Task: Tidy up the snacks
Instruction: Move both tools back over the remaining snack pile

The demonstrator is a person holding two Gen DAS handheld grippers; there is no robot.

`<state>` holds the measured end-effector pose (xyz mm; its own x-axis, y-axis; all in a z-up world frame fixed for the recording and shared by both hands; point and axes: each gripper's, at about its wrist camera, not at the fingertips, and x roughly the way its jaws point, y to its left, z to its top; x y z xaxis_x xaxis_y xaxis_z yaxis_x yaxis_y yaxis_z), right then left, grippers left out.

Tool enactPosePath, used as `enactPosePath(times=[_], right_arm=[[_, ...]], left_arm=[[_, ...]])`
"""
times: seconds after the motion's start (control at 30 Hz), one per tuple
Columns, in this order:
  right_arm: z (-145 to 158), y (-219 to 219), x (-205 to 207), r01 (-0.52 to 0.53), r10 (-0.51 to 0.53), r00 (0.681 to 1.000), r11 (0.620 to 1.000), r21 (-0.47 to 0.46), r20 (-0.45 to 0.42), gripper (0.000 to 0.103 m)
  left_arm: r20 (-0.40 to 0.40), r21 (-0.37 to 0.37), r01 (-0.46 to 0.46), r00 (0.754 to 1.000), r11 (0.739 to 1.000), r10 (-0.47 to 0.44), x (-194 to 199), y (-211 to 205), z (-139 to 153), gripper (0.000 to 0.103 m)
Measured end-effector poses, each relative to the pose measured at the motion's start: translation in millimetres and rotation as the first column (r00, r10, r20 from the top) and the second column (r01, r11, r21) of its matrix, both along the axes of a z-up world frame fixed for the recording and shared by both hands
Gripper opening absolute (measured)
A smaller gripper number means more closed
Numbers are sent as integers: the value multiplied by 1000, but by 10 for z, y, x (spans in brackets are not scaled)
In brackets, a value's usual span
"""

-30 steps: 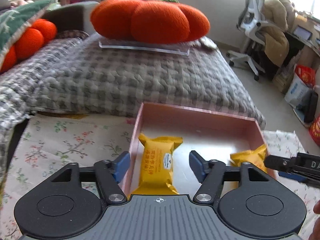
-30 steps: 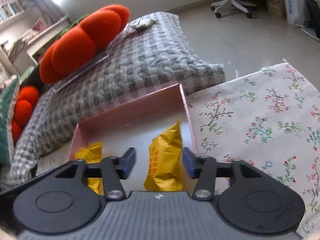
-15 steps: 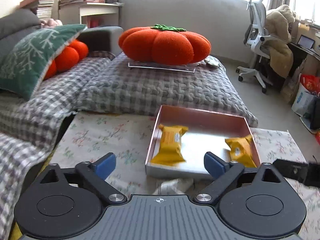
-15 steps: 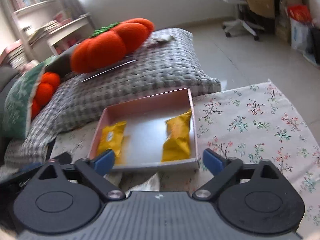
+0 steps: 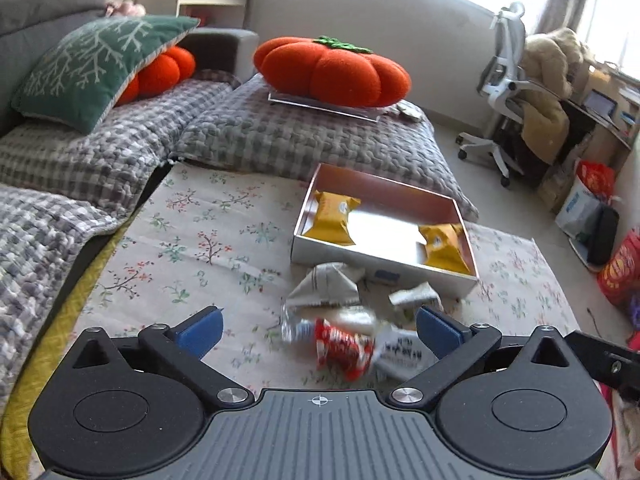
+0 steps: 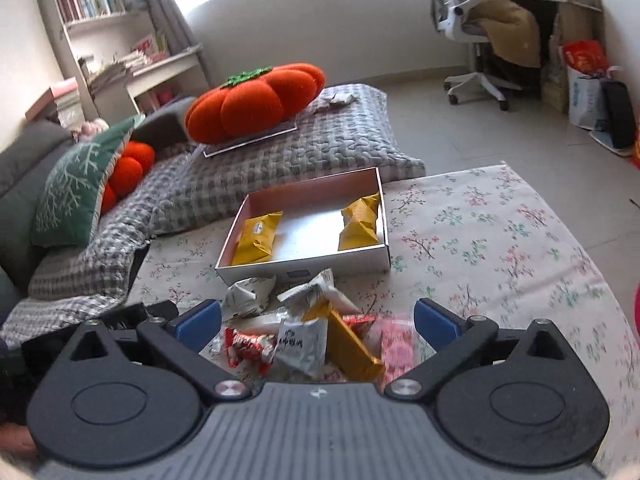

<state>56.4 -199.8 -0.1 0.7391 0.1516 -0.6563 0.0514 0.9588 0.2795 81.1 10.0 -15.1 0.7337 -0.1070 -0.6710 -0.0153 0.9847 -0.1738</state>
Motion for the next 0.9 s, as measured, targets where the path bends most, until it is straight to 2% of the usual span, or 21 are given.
enactPosePath(times=[0.1,0.17,0.3,0.43,0.5,0.57,0.63,0.7,0.77,0.83,0.9], right_arm=[[-67,54,-144,-17,17,999,1000,2,-39,103],[-123,102,-207,-31,31,997,1000,-1,-73,103],[-156,149,-255,-51,46,990,998,-33,-136,103],[-323,101,-257,-22,10,966,999,-44,-258,102],[-392,105,-224,-19,-1,949,998,-62,-316,102],[-394,159,-244,-21,-24,944,991,-132,-328,102],[-362,259,-292,-47,-21,950,977,-208,-312,102],[-357,326,-337,-75,-7,952,964,-255,-306,102],[-363,365,-338,-88,-7,950,953,-288,-314,101],[-389,375,-312,-94,-12,943,949,-300,-333,101],[-399,379,-288,-99,-16,935,947,-305,-353,100]], left_arm=[[15,-15,15,1000,1000,-15,-183,7,20,103],[-5,-34,24,1000,999,-24,-287,21,-5,103],[-137,-17,23,990,1000,-25,-370,10,-163,103],[-176,22,-29,984,999,32,-404,113,-194,103],[-208,-28,-65,976,998,57,-402,234,-187,103],[-201,-88,-85,977,992,66,-439,322,-189,103],[-183,-115,-88,981,990,66,-463,359,-228,103],[-201,-88,-94,977,992,75,-425,390,-276,103],[-218,-93,-110,972,990,88,-400,452,-302,103],[-219,-99,-115,971,988,91,-396,491,-308,103],[-205,-62,-105,975,993,90,-414,482,-294,103]])
